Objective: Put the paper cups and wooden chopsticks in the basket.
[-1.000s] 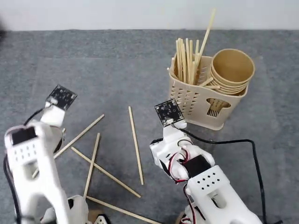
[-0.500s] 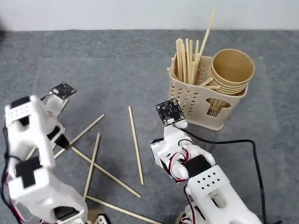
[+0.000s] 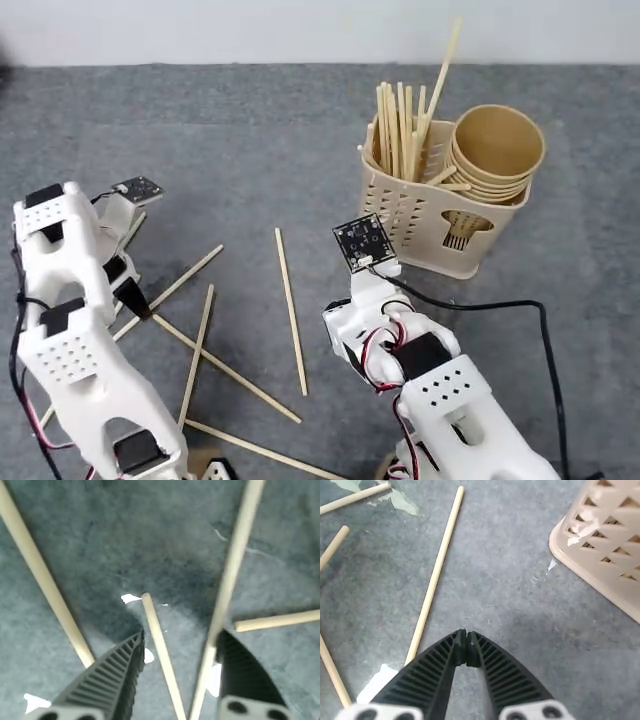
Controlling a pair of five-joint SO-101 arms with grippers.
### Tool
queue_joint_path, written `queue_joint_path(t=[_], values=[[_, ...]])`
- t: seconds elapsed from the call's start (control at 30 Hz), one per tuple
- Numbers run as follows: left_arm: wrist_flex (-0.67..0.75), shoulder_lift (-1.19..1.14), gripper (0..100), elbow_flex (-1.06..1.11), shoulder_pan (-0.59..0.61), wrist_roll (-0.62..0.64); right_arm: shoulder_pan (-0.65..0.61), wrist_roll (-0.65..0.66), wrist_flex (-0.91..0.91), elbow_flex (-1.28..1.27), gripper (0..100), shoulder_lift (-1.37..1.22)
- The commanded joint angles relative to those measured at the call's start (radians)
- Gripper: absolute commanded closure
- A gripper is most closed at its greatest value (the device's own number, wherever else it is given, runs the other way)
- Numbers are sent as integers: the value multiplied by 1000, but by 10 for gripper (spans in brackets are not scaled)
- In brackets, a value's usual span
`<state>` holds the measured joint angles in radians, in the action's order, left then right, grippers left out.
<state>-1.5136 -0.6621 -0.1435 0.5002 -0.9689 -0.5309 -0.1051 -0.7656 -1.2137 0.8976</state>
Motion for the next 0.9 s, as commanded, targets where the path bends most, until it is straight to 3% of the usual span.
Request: queue_joint_path(t=[0.0, 0.17, 0.43, 0.87], values=[[9, -69, 862, -45, 3, -17, 13, -8, 19, 9, 983, 4], [9, -110, 988, -44, -46, -15, 13, -8, 19, 9, 983, 4], [5, -91, 988, -45, -89, 54, 13, -8, 18, 9, 983, 5], [-238, 270, 988, -41, -163, 60, 13, -9, 12, 9, 983, 8]])
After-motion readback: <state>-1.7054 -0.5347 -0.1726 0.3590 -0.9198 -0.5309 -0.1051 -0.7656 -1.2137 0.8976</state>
